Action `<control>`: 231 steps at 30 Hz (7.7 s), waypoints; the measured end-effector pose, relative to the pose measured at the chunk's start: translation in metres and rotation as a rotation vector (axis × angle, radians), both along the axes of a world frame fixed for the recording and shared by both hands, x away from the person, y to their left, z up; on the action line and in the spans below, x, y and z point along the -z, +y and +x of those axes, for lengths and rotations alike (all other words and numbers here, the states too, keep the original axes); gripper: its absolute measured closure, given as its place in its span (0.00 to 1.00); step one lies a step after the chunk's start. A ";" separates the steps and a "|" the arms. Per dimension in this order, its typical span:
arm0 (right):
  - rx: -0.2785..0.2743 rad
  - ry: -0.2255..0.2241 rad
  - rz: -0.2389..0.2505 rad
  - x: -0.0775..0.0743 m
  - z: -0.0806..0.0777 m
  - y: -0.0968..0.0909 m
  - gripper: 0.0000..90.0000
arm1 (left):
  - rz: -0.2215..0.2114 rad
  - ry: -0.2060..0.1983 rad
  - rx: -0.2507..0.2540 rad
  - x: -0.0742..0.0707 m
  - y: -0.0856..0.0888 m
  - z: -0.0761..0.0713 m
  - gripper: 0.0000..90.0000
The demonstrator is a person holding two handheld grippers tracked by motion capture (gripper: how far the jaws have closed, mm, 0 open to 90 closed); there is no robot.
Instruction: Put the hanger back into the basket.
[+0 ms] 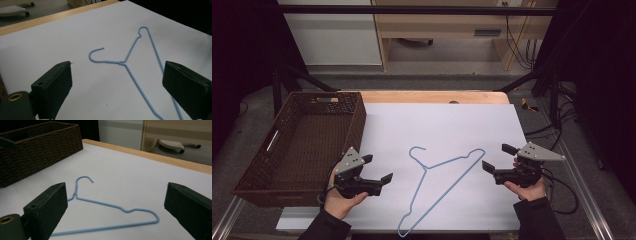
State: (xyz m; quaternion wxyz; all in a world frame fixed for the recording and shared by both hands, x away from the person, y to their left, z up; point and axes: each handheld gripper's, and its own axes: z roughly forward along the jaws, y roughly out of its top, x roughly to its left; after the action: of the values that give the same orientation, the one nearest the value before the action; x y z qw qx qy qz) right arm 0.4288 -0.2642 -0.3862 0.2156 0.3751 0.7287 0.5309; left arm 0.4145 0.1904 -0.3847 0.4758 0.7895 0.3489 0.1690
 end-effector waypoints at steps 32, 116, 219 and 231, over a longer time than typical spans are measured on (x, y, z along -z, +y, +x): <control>-0.028 0.036 -0.044 0.006 0.004 0.015 0.06 | 0.278 0.246 0.135 0.041 -0.097 0.031 0.29; -0.049 0.073 -0.070 0.012 0.008 0.024 0.06 | 0.437 0.396 -0.022 0.070 -0.132 0.034 0.89; -0.111 0.396 -0.139 0.073 0.082 0.163 0.74 | 0.366 0.220 -0.025 0.046 -0.131 0.006 0.97; -0.097 0.429 -0.134 0.073 0.083 0.166 0.89 | 0.373 0.224 -0.021 0.048 -0.133 0.005 0.97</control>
State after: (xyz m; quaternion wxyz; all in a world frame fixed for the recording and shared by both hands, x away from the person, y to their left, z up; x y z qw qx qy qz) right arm 0.5122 -0.0978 -0.4594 0.0543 0.4289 0.8085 0.3992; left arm 0.4198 0.0578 -0.4328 0.2782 0.8740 0.3704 0.1468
